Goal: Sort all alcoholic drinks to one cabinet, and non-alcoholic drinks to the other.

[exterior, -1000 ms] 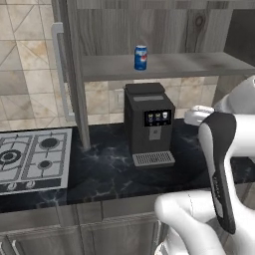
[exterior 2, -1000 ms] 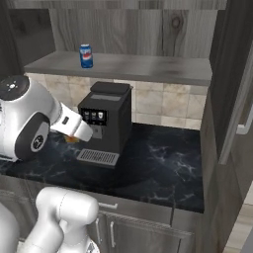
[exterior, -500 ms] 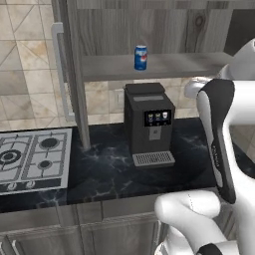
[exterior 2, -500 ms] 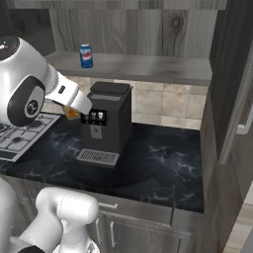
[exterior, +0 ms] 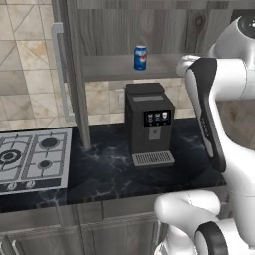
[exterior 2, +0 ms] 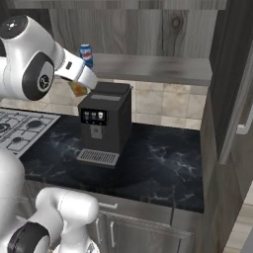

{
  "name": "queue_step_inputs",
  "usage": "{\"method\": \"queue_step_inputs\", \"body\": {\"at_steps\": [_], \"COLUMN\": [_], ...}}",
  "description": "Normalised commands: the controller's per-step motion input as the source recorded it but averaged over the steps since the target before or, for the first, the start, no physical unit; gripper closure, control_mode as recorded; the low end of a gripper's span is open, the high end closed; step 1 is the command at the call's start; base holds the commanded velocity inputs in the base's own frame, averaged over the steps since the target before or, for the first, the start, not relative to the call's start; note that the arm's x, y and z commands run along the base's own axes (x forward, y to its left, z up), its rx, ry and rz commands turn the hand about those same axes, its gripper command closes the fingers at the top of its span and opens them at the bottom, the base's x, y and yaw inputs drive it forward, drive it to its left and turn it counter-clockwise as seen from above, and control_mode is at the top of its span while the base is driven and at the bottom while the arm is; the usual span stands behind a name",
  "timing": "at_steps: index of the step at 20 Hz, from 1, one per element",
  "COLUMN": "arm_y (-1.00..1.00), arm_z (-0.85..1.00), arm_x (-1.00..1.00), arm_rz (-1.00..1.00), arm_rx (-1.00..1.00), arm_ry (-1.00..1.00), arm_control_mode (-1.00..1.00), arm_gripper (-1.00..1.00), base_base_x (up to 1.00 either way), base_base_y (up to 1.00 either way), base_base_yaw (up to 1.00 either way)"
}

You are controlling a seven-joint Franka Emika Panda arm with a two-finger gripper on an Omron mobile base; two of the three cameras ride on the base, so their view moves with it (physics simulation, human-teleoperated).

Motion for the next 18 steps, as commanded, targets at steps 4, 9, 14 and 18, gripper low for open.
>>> {"method": "queue_step_inputs", "body": {"at_steps": [4, 9, 14, 18], "arm_y": [0.0, 0.0, -0.02, 0.0], "arm_z": [0.25, 0.01, 0.0, -0.01], "arm_x": [0.31, 0.55, 0.76, 0.75], "arm_rz": [0.0, 0.0, 0.0, 0.0], "arm_rx": [0.0, 0.0, 0.0, 0.0], "arm_ry": [0.0, -0.02, 0.0, 0.0], "arm_control_mode": [-1.0, -1.0, -1.0, -1.0], "arm_gripper": [1.0, 1.0, 1.0, 1.0], "base_base_x": [0.0, 0.0, 0.0, 0.0], "base_base_y": [0.0, 0.0, 0.0, 0.0], "base_base_yaw": [0.0, 0.0, 0.0, 0.0]}}
